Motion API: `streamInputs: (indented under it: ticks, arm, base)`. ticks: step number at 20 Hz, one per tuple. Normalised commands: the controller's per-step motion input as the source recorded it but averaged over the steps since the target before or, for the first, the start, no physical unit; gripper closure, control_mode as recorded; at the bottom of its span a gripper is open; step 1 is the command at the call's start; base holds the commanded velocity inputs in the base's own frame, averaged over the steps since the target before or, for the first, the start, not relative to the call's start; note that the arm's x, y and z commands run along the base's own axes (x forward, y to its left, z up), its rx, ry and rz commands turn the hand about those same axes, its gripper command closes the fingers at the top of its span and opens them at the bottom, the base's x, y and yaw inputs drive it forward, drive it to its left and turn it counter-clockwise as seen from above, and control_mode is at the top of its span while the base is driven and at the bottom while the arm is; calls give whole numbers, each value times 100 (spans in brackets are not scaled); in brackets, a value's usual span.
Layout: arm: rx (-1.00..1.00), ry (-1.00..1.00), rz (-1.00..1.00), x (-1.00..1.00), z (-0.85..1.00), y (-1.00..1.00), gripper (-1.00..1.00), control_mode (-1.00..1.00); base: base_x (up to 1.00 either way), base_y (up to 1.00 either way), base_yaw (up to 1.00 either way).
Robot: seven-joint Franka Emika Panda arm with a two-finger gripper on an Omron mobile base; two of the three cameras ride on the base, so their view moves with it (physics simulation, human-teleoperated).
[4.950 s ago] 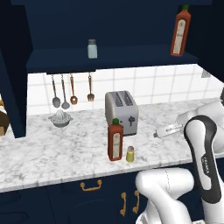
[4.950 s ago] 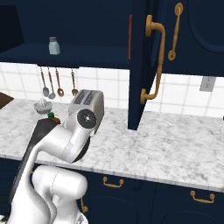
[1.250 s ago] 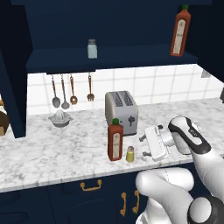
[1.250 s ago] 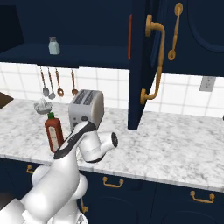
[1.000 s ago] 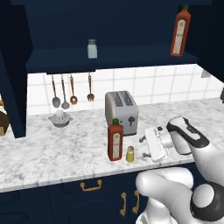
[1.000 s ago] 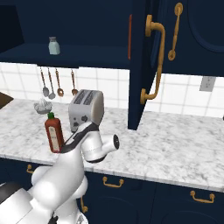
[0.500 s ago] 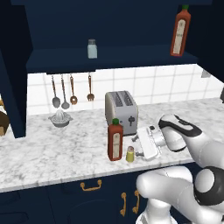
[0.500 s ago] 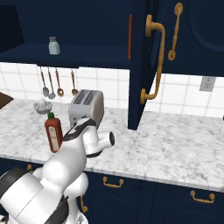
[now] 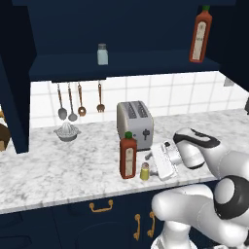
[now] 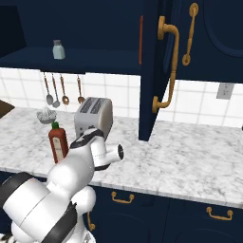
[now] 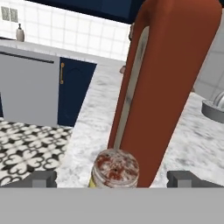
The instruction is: Put the shaker and condiment bottle from the counter next to their counterparts in the cabinet.
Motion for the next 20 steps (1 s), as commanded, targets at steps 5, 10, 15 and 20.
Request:
streamInputs:
  ticks: [5,10,15,20]
  arm:
    - [0,0,0,0,-9,22,-100,-100]
    - [0,0,0,0,-26,12,-100,-100]
    - [0,0,0,0,-30,2,-100,-100]
    - [0,0,0,0,-18,0,100,-100]
  base:
    - [0,0,0]
    - [0,0,0]
    - [0,0,0]
    - [0,0,0]
